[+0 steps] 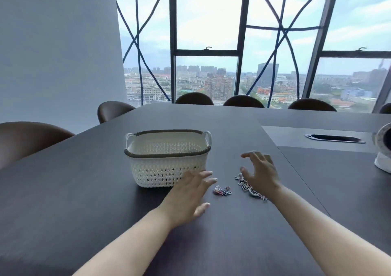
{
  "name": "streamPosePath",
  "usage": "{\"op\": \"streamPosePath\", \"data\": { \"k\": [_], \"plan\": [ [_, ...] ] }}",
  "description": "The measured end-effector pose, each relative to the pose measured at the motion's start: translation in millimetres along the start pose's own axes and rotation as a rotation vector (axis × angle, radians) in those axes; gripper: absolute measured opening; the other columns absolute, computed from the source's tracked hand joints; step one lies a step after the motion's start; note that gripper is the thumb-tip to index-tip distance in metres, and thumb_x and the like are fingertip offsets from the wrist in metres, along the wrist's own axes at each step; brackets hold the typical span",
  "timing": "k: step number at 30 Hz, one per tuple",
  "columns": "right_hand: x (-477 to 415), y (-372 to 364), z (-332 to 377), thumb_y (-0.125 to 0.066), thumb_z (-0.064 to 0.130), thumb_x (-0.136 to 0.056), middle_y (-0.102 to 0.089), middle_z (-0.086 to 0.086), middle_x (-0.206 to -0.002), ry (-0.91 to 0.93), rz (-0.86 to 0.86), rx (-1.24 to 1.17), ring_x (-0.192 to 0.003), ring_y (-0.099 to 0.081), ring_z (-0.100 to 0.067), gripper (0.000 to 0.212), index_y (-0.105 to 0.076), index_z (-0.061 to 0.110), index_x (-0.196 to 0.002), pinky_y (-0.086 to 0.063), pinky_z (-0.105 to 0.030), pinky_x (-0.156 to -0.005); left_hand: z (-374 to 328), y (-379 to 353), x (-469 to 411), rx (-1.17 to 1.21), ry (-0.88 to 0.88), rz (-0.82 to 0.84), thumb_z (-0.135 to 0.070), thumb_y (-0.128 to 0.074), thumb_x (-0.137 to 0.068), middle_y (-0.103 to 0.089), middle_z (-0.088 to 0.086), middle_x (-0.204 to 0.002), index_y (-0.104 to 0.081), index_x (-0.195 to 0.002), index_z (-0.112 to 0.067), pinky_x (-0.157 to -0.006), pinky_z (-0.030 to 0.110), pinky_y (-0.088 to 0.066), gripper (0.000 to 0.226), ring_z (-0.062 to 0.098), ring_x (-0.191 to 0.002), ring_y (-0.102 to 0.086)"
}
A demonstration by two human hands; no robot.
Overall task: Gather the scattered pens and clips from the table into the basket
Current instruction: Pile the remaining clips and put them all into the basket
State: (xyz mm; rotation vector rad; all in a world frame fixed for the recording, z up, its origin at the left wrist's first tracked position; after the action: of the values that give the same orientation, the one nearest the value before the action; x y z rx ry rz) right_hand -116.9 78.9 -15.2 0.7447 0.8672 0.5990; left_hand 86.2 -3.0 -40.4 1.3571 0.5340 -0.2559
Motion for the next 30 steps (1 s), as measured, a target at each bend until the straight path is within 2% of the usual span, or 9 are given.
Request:
{"op": "streamPosePath", "data": {
  "k": [3,5,7,12,16,20,23,26,30],
  "plan": [
    [30.8,10.4,-65.6,-0.055,0.07,-0.072,-0.013,0.001,-0.156,-0.232,0.294,0.179,-0.144,0.002,-0.025,0.085,-0.022,0.036,-0.142,-0.008,-0.05,-0.115,-22.7,-37.2,-25.1,0.27,0.183,0.42,-0.058,-0.049,-0.084,0.008,-0.003,-0.157,-0.006,-0.147,-0.028,-0.119,0.04,0.001,0.082,0.016,-0.144,0.012],
    [50.5,15.1,-93.2,-0.048,0.084,-0.059,0.008,0.003,-0.158,-0.348,0.465,0.251,-0.144,0.017,-0.027,0.108,-0.001,0.04,-0.145,0.002,-0.057,-0.113,-25.9,-56.7,-43.3,0.295,0.266,0.546,-0.068,-0.048,-0.078,0.018,-0.004,-0.155,0.006,-0.146,-0.034,-0.116,0.049,0.006,0.094,0.018,-0.142,0.022],
    [61.5,13.9,-106.8,-0.04,0.091,-0.051,0.014,0.002,-0.157,-0.352,0.544,0.328,-0.143,0.02,-0.028,0.117,0.008,0.04,-0.144,0.004,-0.058,-0.113,-26.3,-74.1,-62.4,0.259,0.289,0.603,-0.073,-0.045,-0.075,0.02,-0.004,-0.155,0.01,-0.145,-0.035,-0.113,0.054,0.005,0.097,0.02,-0.142,0.022],
    [41.2,-2.1,-106.8,-0.043,0.084,-0.063,0.016,0.003,-0.157,-0.246,0.541,0.327,-0.144,0.018,-0.023,0.108,0.013,0.039,-0.143,0.006,-0.053,-0.116,-27.3,-100.4,-103.8,0.254,0.258,0.59,-0.074,-0.042,-0.075,0.021,-0.006,-0.155,0.012,-0.145,-0.036,-0.115,0.049,0.005,0.096,0.021,-0.141,0.024],
    [8.8,-17.7,-108.4,-0.047,0.079,-0.067,0.012,0.009,-0.157,-0.147,0.516,0.256,-0.144,0.015,-0.015,0.103,0.009,0.04,-0.144,0.006,-0.046,-0.117,-15.2,-119.4,-125.6,0.275,0.235,0.551,-0.064,-0.039,-0.084,0.013,-0.009,-0.156,0.006,-0.146,-0.033,-0.117,0.045,0.003,0.083,0.015,-0.143,0.017],
    [-16.5,-29.5,-110.9,-0.041,0.071,-0.079,0.004,0.012,-0.157,-0.049,0.532,0.224,-0.145,0.009,-0.008,0.084,-0.002,0.038,-0.146,0.003,-0.041,-0.119,-9.5,-126.1,-139.7,0.332,0.168,0.482,-0.047,-0.039,-0.093,-0.02,-0.009,-0.154,-0.021,-0.145,-0.028,-0.119,0.036,-0.009,0.057,0.01,-0.144,-0.011],
    [-22.2,-31.6,-109.7,-0.043,0.062,-0.085,-0.019,0.011,-0.155,0.013,0.499,0.159,-0.144,-0.009,-0.01,0.062,-0.028,0.039,-0.14,-0.008,-0.033,-0.119,-7.7,-121.5,-140.0,0.342,0.183,0.347,-0.042,-0.045,-0.092,-0.042,-0.003,-0.137,-0.047,-0.13,-0.024,-0.111,0.033,-0.026,0.042,0.018,-0.13,-0.033],
    [-19.1,-25.7,-106.8,-0.05,0.054,-0.085,-0.044,0.008,-0.135,0.053,0.38,0.105,-0.129,-0.032,-0.015,0.039,-0.052,0.035,-0.12,-0.028,-0.03,-0.109,-10.1,-116.7,-135.5,0.351,0.24,0.318,-0.041,-0.047,-0.091,-0.049,0.002,-0.119,-0.053,-0.116,-0.021,-0.099,0.032,-0.038,0.032,0.022,-0.115,-0.049],
    [-13.4,-21.4,-101.3,-0.053,0.051,-0.085,-0.053,0.004,-0.11,0.044,0.302,0.13,-0.107,-0.048,-0.017,0.029,-0.056,0.028,-0.103,-0.039,-0.027,-0.084,-13.6,-111.3,-133.0,0.232,0.271,0.297,-0.047,-0.042,-0.092,-0.059,0.001,-0.117,-0.053,-0.107,-0.019,-0.088,0.03,-0.041,0.034,0.022,-0.108,-0.056]
  ]
}}
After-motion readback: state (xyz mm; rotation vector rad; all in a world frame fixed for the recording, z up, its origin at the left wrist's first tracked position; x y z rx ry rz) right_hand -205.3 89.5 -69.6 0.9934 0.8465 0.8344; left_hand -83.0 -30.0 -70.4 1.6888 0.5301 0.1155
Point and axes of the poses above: each hand's wrist, its own x-axis away from the middle knuckle, its own y-axis out of the back of the hand, z = x × y, the point moved 4 cm from there along -x, towards the middle knuckle
